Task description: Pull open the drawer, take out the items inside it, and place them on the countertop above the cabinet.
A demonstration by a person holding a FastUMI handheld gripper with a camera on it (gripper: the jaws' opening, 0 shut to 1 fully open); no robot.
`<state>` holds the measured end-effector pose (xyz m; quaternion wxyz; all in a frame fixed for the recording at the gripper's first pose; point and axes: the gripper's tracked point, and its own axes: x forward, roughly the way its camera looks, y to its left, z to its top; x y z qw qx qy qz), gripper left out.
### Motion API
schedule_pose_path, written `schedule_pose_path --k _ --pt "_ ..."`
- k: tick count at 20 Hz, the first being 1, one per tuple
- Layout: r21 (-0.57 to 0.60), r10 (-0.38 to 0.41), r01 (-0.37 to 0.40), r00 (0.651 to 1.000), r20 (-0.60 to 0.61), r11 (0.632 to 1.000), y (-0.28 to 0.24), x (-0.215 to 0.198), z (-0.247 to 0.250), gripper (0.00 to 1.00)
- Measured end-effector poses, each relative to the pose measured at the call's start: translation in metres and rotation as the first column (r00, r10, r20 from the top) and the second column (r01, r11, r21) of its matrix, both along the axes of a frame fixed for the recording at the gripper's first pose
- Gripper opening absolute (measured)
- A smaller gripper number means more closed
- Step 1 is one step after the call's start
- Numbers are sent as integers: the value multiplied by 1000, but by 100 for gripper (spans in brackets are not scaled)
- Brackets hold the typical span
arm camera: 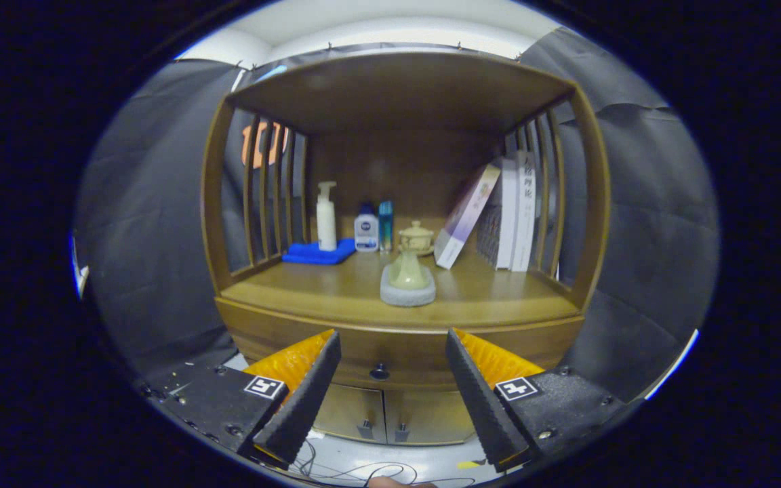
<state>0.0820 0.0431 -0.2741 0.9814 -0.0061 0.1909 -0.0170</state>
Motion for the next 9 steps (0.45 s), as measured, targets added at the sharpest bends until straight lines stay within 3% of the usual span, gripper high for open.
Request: schedule_pose_path --k 9 --pt "12 62 -67 968 242 998 -5 -90 166 100"
